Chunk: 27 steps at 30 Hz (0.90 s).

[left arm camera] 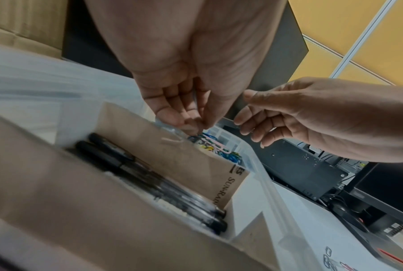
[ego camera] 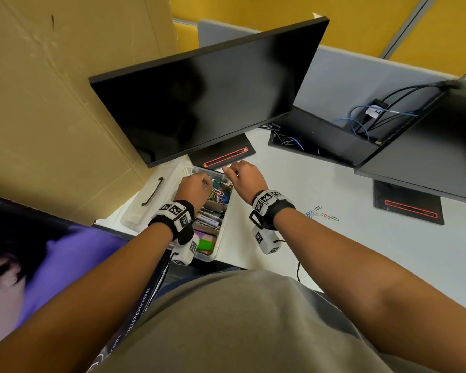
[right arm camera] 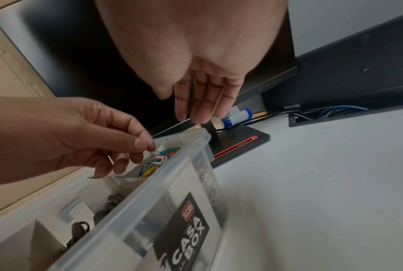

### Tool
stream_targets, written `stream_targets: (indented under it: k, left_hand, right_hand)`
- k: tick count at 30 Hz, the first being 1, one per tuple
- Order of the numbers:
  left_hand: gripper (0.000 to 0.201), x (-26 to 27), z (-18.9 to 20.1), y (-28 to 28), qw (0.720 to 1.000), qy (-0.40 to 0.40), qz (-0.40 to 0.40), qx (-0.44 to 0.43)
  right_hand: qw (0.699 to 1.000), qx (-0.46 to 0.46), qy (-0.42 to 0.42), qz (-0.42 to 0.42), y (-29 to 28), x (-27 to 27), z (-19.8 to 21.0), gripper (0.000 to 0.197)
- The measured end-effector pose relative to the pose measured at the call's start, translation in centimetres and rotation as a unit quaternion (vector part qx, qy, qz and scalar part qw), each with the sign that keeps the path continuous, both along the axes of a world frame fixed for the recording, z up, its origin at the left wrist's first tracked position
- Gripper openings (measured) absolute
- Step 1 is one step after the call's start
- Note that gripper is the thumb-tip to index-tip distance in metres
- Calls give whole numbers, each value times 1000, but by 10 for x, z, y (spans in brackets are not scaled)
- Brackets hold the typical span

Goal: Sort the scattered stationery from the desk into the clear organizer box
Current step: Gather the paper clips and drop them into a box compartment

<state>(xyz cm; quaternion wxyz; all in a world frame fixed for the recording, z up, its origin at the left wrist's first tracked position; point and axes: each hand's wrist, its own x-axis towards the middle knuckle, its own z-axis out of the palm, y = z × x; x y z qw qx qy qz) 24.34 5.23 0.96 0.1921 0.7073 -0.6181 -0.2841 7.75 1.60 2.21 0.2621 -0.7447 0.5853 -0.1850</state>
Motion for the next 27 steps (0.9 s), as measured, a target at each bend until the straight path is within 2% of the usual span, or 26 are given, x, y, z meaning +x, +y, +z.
stream_targets:
  k: [7,13,23,27]
  left_hand:
    - [11,-36,10,-13,1000,-1,-30,4]
    - [11,-90,17,-28,996,24,-86,23]
    - [14,-167,-14,-37,973,-23,-206,100]
    - [17,-191,-29,-36,956,-65,-260,122]
  right_hand:
    - [1000,13,18,-20,-4,-36,-8,38]
    - [996,58,38,-50,2,-95,-31,30]
    - [982,120,69,-126,25,-209,-66,15]
    - [972,143,99,-160,30,-245,-78,17]
